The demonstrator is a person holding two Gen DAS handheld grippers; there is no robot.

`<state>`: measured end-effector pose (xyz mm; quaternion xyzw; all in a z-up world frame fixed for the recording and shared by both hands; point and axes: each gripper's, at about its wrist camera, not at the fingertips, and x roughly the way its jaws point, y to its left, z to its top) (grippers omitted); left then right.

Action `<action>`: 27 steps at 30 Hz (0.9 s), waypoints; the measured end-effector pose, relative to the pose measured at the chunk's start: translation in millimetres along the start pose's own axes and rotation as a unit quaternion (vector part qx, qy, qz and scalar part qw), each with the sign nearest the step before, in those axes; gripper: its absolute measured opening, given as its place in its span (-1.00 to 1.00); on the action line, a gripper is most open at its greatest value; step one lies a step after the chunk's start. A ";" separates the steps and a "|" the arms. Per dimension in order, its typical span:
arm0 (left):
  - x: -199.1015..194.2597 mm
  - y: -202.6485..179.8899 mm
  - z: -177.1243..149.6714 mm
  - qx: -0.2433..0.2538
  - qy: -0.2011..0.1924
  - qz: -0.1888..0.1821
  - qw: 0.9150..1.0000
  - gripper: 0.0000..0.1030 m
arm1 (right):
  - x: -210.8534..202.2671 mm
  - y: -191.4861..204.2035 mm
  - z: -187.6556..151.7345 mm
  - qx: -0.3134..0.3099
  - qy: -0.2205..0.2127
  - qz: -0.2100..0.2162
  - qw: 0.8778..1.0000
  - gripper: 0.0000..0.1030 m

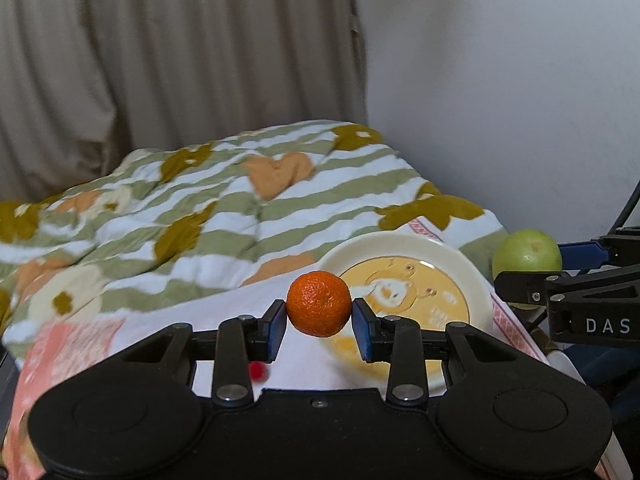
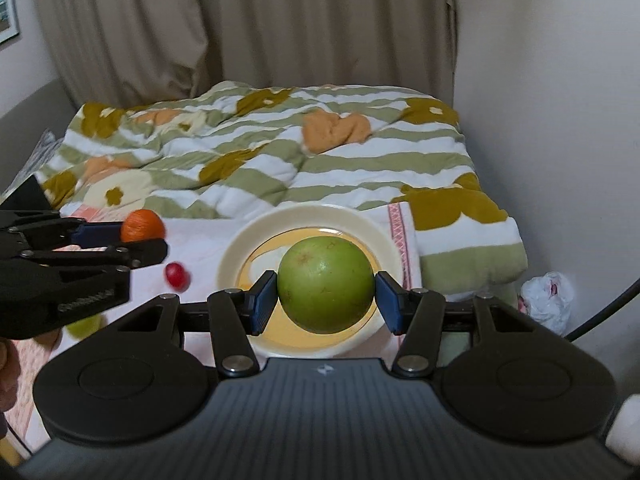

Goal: Organize fruits
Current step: 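Carry the tangerine into the white bowl and open the left tool while the right tool carries the apple, then lower the green apple into the white bowl and open the right tool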

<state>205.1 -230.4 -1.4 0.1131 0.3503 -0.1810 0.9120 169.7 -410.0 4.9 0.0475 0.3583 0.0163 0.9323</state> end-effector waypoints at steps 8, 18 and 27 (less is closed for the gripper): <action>82.8 -13.8 26.3 0.045 0.035 -0.047 0.997 -0.24 | 47.3 -23.9 17.0 0.030 0.011 -0.026 0.999 0.33; 150.8 -27.9 27.8 0.100 0.065 -0.073 0.990 -0.24 | 84.2 -40.2 22.8 0.063 0.027 -0.049 0.996 0.33; 150.0 -31.8 28.1 0.108 0.042 -0.055 0.992 0.88 | 88.0 -51.0 23.9 0.070 0.027 -0.057 0.996 0.33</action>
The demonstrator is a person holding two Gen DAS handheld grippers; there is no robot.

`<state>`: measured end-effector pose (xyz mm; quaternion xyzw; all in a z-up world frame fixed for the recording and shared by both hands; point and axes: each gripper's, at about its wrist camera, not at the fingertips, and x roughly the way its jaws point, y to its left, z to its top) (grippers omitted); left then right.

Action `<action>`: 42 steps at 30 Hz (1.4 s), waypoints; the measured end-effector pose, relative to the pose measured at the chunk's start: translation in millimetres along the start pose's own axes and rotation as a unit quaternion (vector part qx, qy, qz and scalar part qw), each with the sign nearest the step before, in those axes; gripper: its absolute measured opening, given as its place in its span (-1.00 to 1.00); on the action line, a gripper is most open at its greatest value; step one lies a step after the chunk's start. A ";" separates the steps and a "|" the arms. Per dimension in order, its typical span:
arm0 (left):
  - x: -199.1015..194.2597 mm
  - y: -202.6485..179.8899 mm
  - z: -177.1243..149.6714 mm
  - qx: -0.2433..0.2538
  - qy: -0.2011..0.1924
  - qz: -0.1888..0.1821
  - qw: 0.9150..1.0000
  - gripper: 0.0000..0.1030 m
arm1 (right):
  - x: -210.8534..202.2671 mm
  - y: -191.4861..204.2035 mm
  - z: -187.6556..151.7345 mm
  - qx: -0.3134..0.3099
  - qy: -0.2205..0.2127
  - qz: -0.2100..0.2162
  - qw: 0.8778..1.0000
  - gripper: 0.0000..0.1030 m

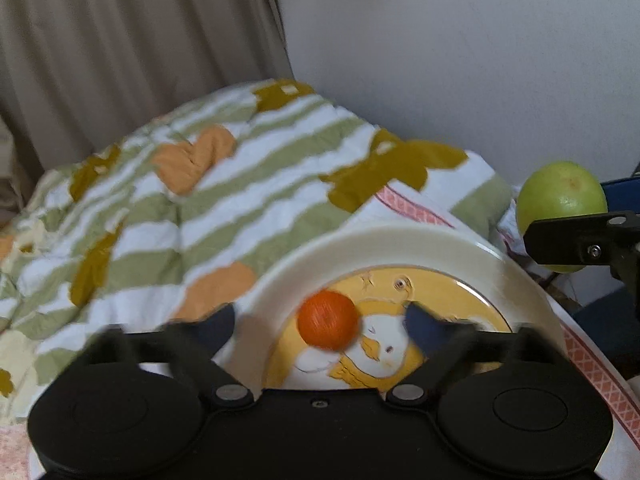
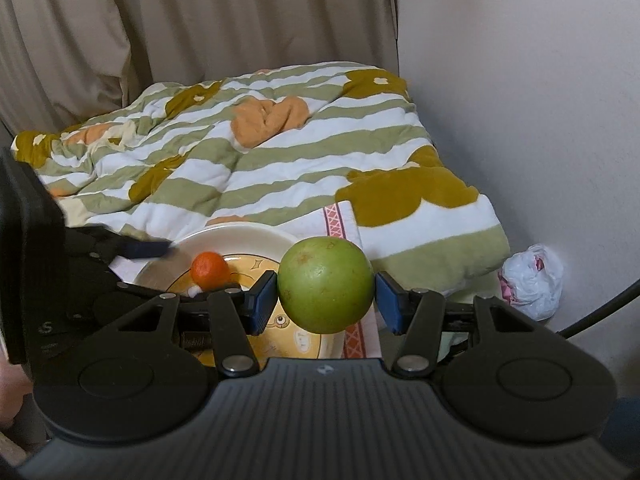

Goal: Organize fruits
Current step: 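Lower the green apple into the white bowl and open the right tool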

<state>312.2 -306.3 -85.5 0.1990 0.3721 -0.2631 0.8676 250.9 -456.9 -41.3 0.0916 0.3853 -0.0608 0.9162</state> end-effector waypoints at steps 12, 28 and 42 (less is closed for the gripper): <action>-52.4 32.6 -11.8 -0.070 0.024 0.029 0.997 0.92 | -7.7 10.2 11.7 -0.051 -0.008 0.038 0.998 0.33; -90.7 51.3 -41.7 -0.120 0.031 0.071 0.990 0.93 | 68.2 56.6 -8.6 -0.145 0.027 0.058 0.987 0.33; -118.0 41.9 -49.1 -0.117 0.016 0.083 0.990 0.94 | 41.4 54.7 -8.2 -0.165 -0.023 0.038 0.985 1.00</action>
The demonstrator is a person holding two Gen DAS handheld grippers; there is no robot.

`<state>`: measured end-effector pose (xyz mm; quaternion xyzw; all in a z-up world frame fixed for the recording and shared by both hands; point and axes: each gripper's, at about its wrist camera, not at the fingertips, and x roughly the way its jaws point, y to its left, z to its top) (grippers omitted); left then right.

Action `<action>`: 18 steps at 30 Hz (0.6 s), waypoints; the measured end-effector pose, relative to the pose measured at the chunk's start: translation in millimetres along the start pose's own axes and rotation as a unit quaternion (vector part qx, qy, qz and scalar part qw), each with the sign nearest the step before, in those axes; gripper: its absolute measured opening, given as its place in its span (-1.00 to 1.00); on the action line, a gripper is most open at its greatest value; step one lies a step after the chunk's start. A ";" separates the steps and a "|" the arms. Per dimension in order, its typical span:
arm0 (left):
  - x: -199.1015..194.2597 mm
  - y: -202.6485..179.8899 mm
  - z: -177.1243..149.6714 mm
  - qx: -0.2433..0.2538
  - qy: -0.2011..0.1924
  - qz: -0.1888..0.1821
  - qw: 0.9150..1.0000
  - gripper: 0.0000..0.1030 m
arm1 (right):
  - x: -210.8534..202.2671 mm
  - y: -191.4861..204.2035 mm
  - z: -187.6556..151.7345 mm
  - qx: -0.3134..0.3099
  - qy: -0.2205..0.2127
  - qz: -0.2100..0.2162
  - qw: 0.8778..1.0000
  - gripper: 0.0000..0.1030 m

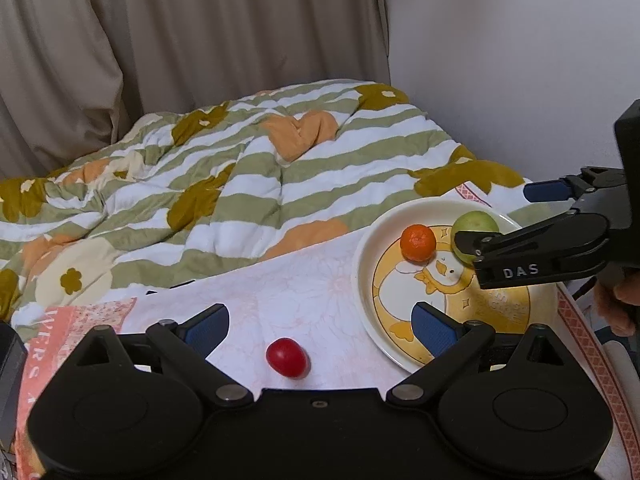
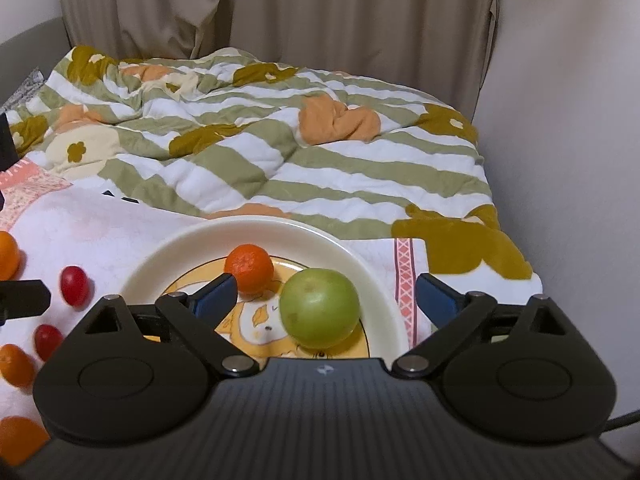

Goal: Organize fruits
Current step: 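Lower the green apple into the white bowl and open the right tool, then withdraw both tools from the bowl back over the remaining fruits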

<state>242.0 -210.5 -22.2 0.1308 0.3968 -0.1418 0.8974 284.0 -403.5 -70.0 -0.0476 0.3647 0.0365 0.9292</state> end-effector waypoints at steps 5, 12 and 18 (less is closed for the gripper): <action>-24.9 -1.1 -2.2 -0.013 -0.016 0.000 1.000 0.94 | -29.0 -3.5 2.9 0.009 -0.002 0.006 1.000 1.00; -74.7 -5.7 -14.1 -0.035 -0.049 0.014 0.998 0.94 | -88.8 0.5 5.4 0.007 -0.010 0.007 1.000 1.00; -117.7 1.2 -30.6 -0.071 -0.070 0.025 0.995 0.94 | -139.5 16.2 3.8 -0.004 -0.016 0.017 1.000 1.00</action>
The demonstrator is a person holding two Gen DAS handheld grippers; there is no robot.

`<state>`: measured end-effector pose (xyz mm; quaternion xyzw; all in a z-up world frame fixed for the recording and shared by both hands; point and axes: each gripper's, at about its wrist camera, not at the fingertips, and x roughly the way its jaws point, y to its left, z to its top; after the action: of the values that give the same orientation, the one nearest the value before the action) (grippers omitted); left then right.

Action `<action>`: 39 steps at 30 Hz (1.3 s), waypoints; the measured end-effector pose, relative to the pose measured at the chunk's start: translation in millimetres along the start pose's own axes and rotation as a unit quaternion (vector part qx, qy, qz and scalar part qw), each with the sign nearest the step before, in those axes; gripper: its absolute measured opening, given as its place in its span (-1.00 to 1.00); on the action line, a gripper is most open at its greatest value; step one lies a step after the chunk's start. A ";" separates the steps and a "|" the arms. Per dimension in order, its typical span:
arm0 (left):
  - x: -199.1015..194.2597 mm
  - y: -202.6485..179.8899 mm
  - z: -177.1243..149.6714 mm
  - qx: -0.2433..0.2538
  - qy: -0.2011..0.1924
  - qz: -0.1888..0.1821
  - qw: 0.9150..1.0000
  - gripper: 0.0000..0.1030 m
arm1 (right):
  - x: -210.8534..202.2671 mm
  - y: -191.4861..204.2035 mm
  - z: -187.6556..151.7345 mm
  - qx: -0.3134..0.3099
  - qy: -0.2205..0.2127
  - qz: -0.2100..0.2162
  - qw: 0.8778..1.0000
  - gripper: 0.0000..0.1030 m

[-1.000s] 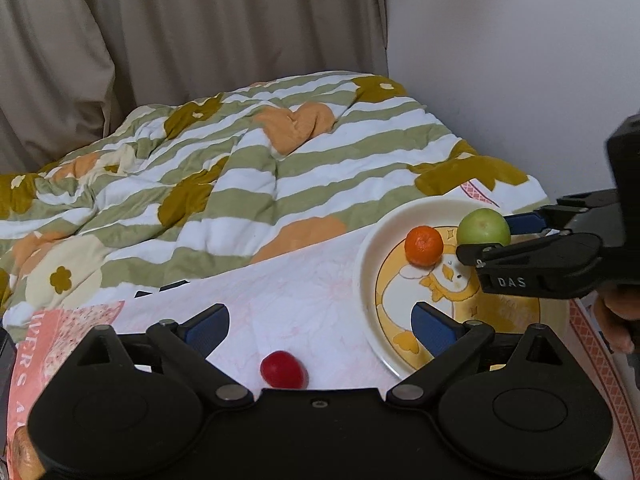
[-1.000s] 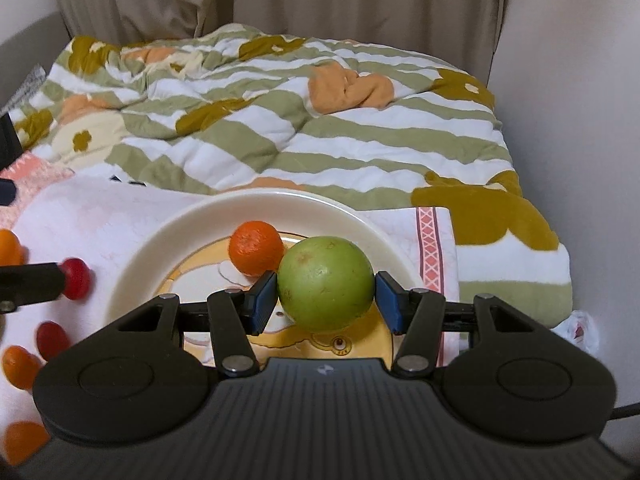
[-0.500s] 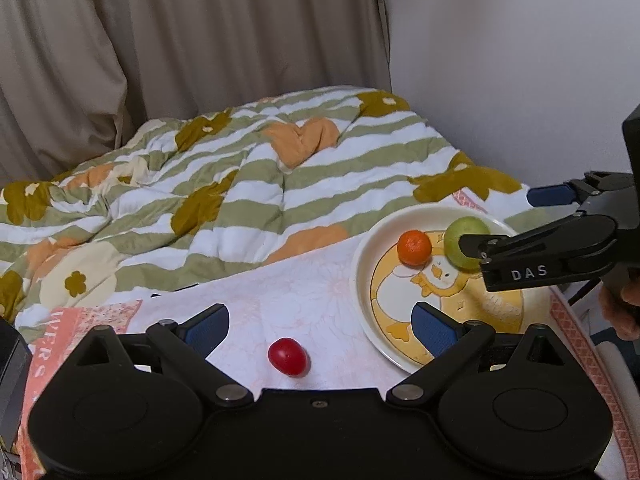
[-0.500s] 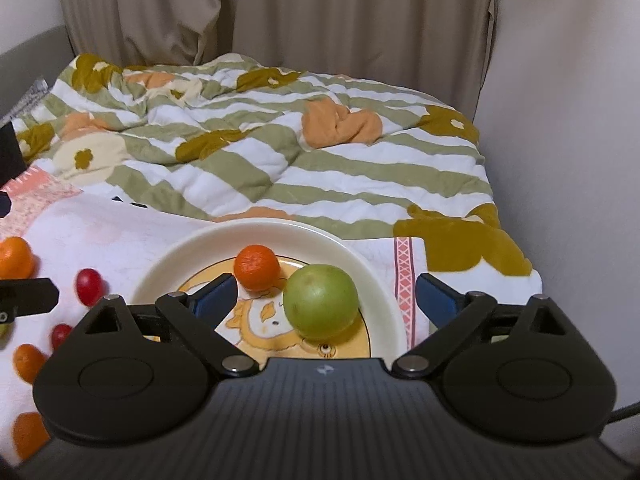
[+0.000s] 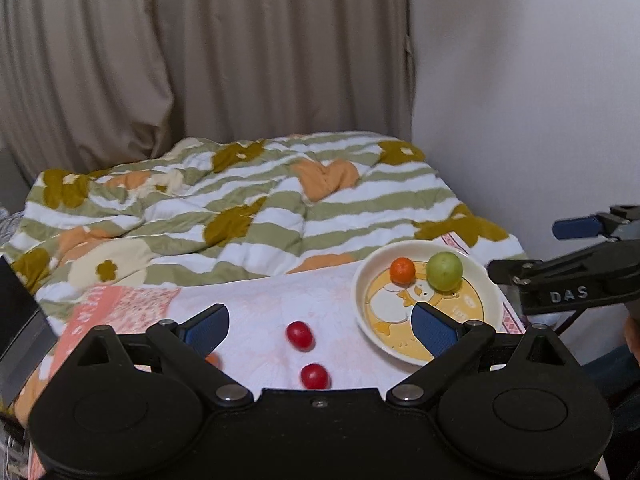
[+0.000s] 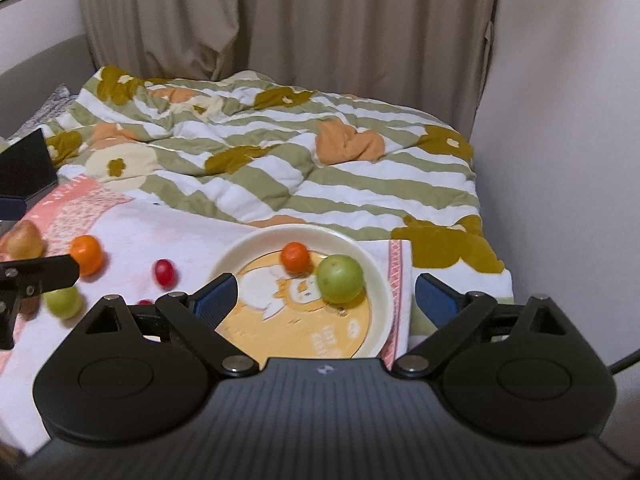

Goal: Organize fruits
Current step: 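Withdraw both tools from the bowl back over the remaining fruits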

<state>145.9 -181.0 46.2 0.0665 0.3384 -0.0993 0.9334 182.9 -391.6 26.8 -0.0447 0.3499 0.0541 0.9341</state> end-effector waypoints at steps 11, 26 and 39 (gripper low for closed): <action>-55.5 47.5 -54.7 -0.015 -0.007 0.069 0.997 0.94 | -55.6 54.3 -26.8 0.036 0.004 0.031 0.999 1.00; -44.7 160.8 -115.5 -0.031 0.014 0.065 0.997 0.92 | -44.8 168.4 -57.0 0.040 -0.013 0.036 0.998 1.00; 25.5 207.4 -147.5 -0.024 0.045 0.023 0.998 0.85 | 46.2 224.9 -81.0 -0.007 0.009 0.031 0.999 1.00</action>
<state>121.5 45.1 -70.8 0.0560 0.3807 -0.0667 0.9206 135.2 -175.5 -74.7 -0.0410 0.3594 0.0850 0.9284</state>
